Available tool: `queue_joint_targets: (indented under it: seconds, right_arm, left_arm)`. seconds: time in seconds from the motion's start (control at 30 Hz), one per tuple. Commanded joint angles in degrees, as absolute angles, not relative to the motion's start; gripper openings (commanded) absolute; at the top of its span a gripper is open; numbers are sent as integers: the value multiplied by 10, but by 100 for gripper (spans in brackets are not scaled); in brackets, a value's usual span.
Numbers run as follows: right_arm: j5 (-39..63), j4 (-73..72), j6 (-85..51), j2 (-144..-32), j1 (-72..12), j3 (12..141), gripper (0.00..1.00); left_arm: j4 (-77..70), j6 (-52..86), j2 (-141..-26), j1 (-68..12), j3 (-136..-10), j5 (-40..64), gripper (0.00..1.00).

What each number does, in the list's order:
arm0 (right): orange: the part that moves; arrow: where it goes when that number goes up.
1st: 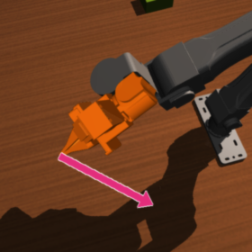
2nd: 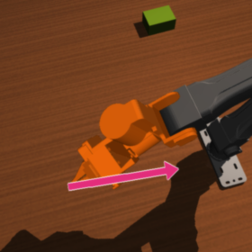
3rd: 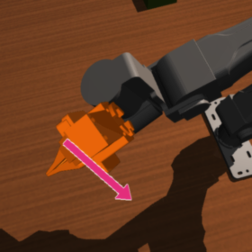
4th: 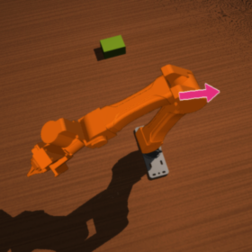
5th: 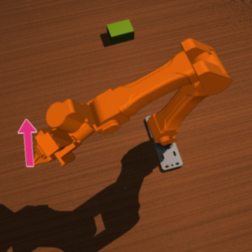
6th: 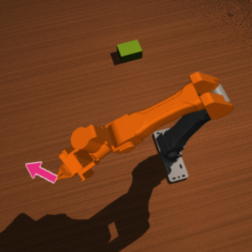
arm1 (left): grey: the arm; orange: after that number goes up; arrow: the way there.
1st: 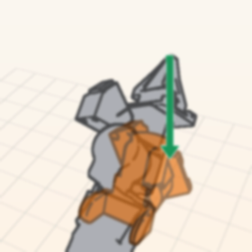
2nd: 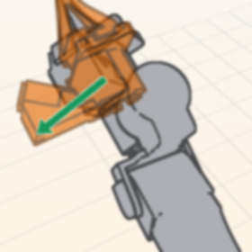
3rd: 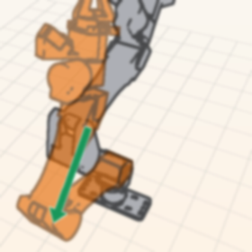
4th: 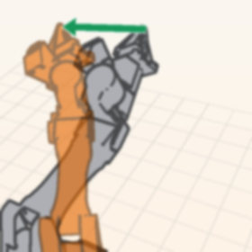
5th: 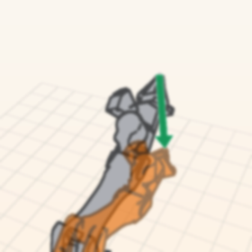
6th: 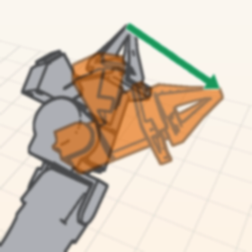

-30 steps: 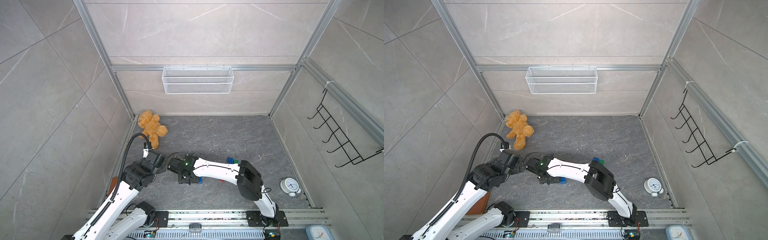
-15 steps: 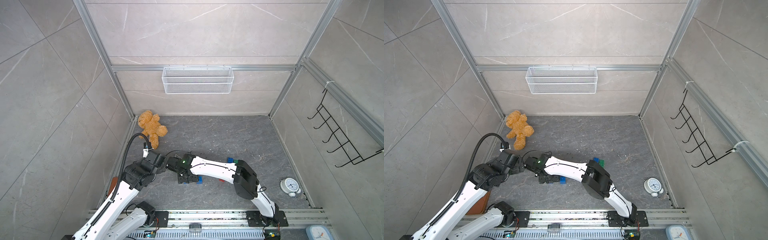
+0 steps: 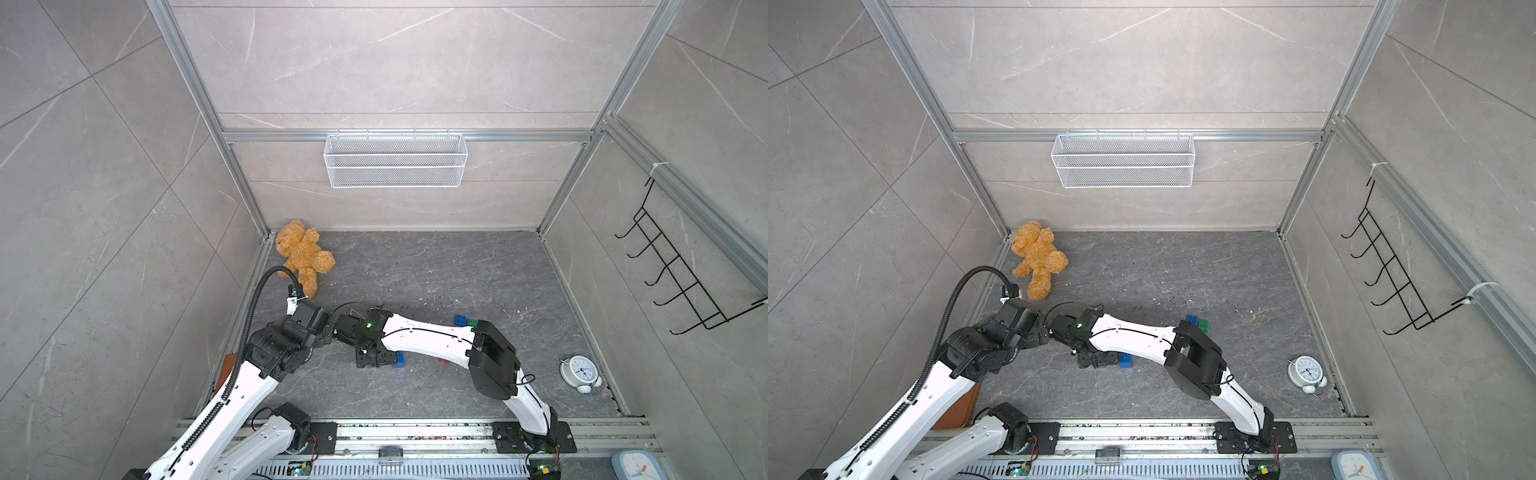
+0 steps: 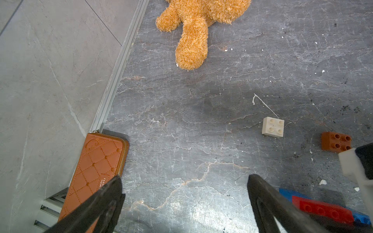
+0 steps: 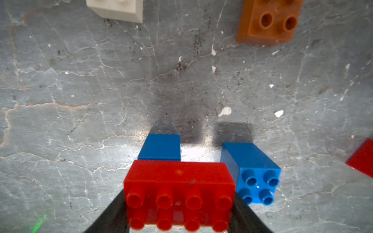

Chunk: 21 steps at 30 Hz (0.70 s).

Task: Assemble the letter h with lego
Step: Assemble the lego brick with the lego brick.

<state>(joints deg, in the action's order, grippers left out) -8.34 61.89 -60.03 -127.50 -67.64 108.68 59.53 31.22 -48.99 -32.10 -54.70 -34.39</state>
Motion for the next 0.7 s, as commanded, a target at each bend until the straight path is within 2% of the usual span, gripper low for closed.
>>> queue_joint_targets:
  seconds: [0.0,0.23,0.67]
  right_arm:
    - [-83,614,-609,-1296,-679,1060,0]
    - [-62,594,-601,-1274,-663,1028,0]
    - [-85,634,-553,-1243,-666,1093,0]
  left_arm:
    - [585,302,-483,-319,-546,-347,99]
    - [585,301,-484,-319,-546,-347,98]
    - [586,303,-484,-318,-547,-349,98]
